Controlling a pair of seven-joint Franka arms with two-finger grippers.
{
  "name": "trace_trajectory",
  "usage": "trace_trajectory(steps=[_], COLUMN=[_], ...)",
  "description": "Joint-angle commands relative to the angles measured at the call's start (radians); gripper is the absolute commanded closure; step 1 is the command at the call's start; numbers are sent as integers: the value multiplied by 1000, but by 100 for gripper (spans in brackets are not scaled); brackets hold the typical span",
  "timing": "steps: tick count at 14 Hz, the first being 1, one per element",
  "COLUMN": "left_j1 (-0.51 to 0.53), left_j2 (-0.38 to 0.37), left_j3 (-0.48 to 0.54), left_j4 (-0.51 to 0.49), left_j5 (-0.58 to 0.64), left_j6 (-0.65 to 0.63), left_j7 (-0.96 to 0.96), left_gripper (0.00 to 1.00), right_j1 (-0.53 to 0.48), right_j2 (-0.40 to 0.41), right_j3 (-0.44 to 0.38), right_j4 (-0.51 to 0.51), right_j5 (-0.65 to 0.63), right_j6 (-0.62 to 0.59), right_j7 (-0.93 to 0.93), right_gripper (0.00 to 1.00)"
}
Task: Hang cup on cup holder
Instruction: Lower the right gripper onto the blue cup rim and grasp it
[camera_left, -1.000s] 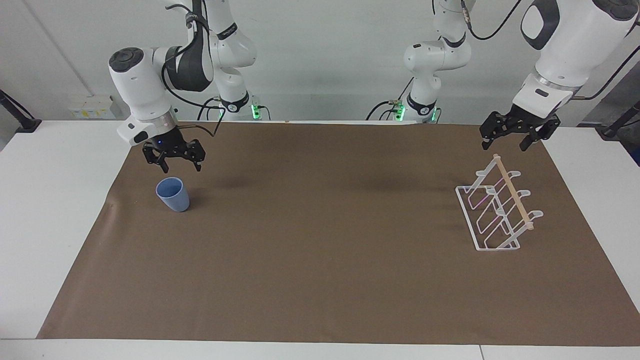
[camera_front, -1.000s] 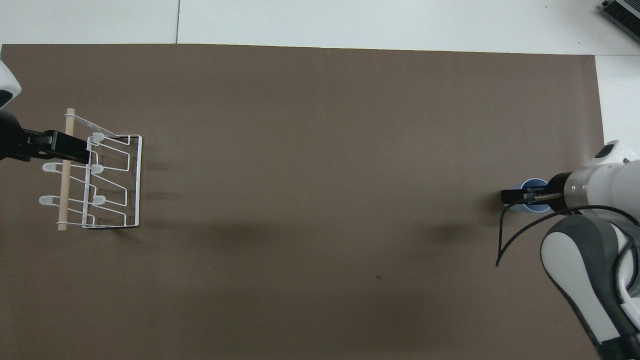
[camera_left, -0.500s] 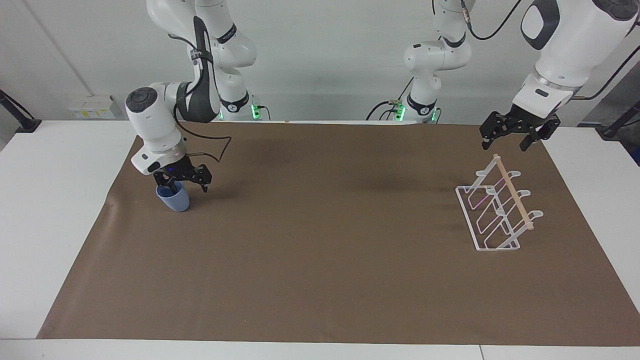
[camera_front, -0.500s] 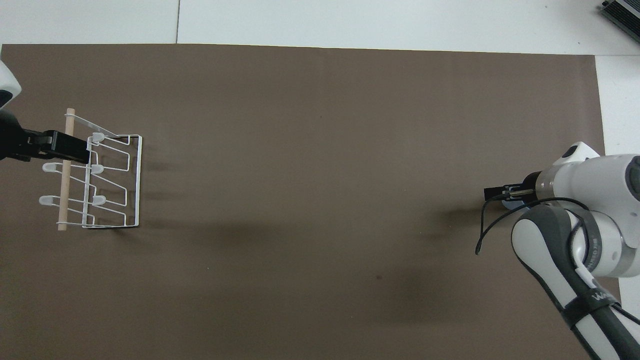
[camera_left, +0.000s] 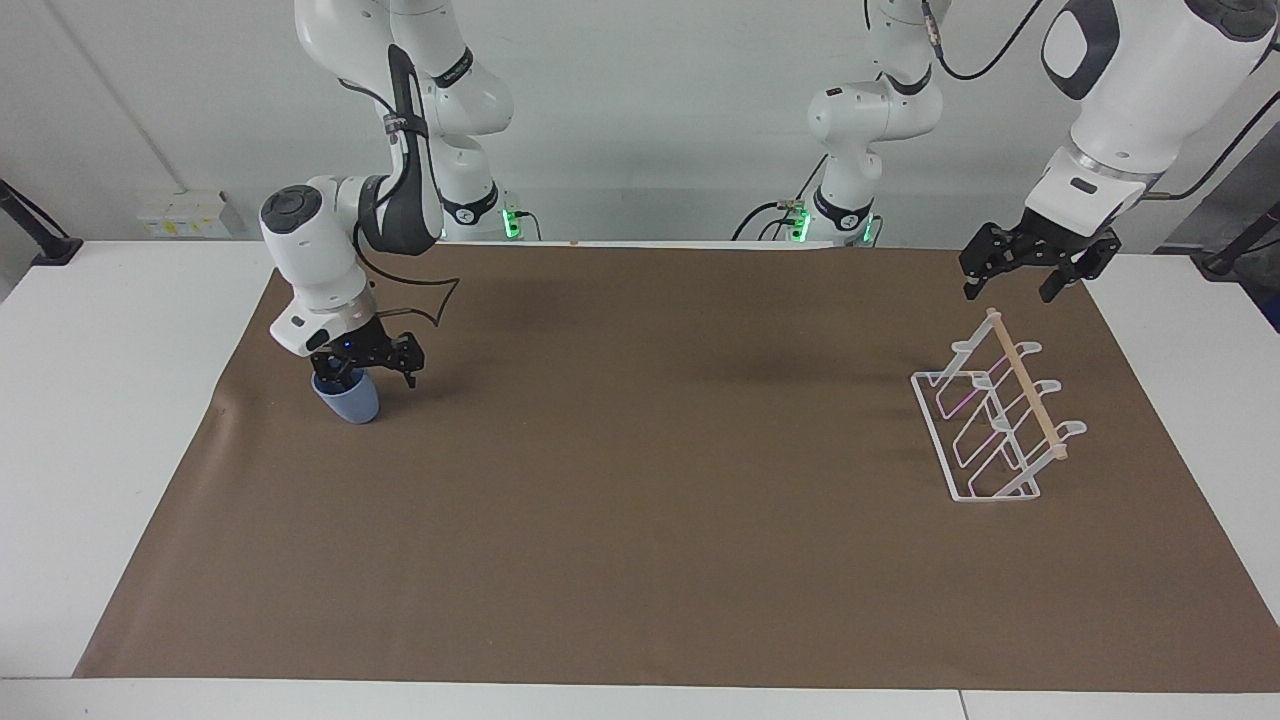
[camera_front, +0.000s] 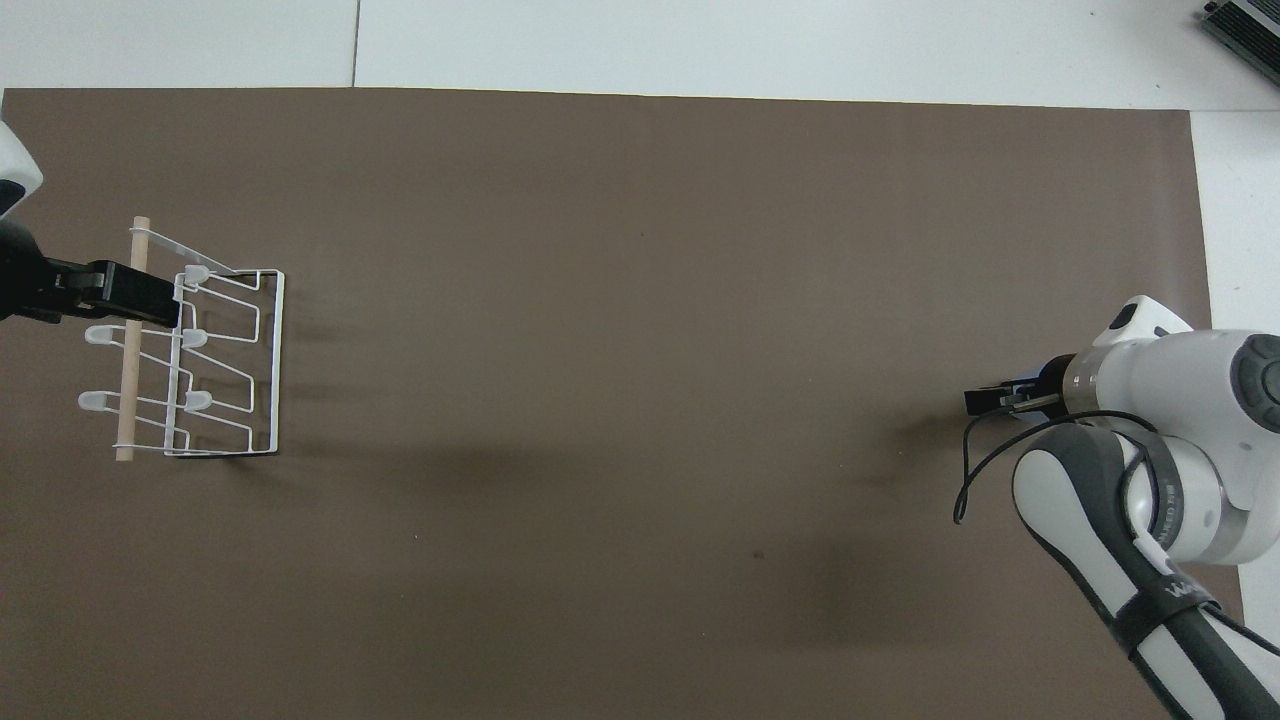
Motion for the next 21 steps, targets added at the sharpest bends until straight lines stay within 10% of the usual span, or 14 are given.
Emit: trace_trajectory(steps=[1,3,6,21], left_j1=[1,1,1,1], left_j2=[-25,-26,-26,-26], left_j3=[6,6,6,6], left_j4=[-28,-28,-28,-28], left_j5=[-13,-13,-13,-13], left_j6=[4,4,4,3], left_j7=[-1,-1,-1,-1], left_gripper=[0,0,0,0], right_j1=[-15,-20,-21,-25], right_j2=[-15,-14,-14,12], right_j3=[5,0,-6,-8], right_j4=[-21,-21,-19,80], right_j5=[15,15,15,14], right_j6=[21,24,18,-71], right_j7=[-34,-38,-42,-41], right_gripper=[26,45,100,100])
